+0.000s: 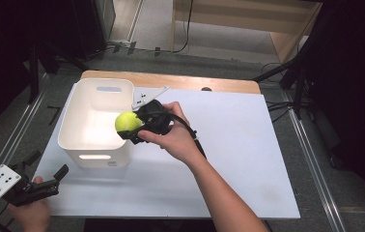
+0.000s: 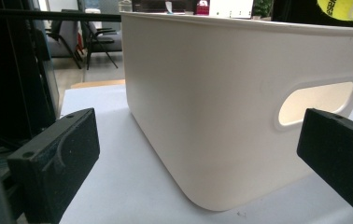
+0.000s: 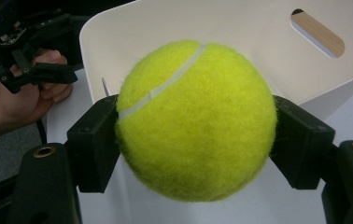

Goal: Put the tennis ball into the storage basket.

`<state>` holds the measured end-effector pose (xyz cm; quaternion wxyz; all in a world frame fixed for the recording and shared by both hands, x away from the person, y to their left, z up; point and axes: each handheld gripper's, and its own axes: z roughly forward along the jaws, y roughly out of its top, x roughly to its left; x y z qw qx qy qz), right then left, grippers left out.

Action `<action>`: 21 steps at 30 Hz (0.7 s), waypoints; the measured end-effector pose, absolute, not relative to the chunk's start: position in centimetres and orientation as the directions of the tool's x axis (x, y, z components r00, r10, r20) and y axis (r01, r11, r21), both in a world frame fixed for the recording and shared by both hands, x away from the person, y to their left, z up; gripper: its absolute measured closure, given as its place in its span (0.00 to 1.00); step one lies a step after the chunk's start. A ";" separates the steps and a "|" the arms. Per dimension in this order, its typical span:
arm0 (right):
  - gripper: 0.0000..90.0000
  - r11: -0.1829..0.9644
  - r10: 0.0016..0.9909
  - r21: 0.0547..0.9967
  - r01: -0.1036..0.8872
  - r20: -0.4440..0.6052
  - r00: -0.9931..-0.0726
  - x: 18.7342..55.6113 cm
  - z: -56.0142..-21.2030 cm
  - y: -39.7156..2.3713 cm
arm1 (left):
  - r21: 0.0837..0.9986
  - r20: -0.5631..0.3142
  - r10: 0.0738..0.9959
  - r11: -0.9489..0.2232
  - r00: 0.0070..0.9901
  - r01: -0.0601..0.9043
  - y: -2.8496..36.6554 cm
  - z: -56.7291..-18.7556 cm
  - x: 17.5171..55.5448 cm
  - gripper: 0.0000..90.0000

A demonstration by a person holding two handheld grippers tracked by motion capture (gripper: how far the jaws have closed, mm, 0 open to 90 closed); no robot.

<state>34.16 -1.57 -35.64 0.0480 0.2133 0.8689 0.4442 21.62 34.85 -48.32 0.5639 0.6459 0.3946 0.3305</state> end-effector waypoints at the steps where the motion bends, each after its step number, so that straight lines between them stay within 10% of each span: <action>1: 0.27 0.512 0.412 0.794 0.326 0.105 -0.905 34.2 -35.7 -1.4 | 0.989 -0.019 0.883 -0.052 0.470 0.137 34.9 -48.3 21.6 0.00; 21: 0.27 0.522 0.394 0.792 0.316 0.105 -0.913 34.4 -36.2 0.8 | 0.989 -0.022 0.881 -0.049 0.472 0.136 34.8 -48.3 21.7 0.00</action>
